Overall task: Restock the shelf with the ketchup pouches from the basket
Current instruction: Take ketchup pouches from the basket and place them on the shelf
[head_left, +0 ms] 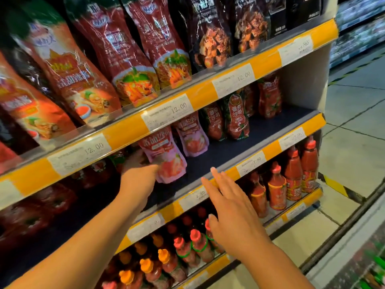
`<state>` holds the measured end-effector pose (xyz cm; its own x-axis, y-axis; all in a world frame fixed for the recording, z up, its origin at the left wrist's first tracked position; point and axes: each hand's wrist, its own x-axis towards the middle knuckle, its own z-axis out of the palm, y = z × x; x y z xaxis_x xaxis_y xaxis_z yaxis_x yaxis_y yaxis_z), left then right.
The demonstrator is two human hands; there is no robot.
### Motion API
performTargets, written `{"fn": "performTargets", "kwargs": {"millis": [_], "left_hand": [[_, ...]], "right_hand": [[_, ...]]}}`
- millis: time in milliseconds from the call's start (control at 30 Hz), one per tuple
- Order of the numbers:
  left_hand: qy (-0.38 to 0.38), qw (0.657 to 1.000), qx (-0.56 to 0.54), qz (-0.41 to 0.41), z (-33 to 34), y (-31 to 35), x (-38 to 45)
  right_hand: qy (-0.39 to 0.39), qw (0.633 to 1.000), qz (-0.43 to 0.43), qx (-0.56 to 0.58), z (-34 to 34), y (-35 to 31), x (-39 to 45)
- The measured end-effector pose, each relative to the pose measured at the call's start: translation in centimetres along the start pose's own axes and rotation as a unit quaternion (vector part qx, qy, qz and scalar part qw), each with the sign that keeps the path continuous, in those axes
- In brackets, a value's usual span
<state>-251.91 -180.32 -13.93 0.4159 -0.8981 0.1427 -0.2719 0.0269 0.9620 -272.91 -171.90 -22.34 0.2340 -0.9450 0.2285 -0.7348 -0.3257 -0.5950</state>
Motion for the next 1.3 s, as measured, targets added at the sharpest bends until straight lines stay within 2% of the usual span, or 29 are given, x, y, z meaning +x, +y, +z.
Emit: {"fn": "performTargets", "kwargs": {"millis": [133, 633, 833, 1033, 1300], "left_hand": [[0.022, 0.992, 0.111, 0.052, 1.3, 0.4, 2.6], [-0.015, 0.996, 0.061, 0.07, 3.4, -1.8, 5.0], [-0.02, 0.977, 0.17, 0.126, 3.3, -2.7, 5.8], [-0.011, 0.925, 0.345, 0.16, 2.1, -1.4, 5.4], [0.02, 0.932, 0.321, 0.168, 2.2, -1.5, 5.2]], "right_hand": [[-0.018, 0.998, -0.016, -0.06, 1.5, 0.2, 1.6], [0.004, 0.998, -0.012, -0.063, 2.9, 1.1, 1.7], [0.008, 0.998, -0.01, -0.063, 3.1, 1.1, 1.7], [0.011, 0.998, -0.008, -0.059, 3.1, 1.0, 1.7], [0.005, 0.998, -0.003, -0.066, 2.8, 0.7, 1.7]]}}
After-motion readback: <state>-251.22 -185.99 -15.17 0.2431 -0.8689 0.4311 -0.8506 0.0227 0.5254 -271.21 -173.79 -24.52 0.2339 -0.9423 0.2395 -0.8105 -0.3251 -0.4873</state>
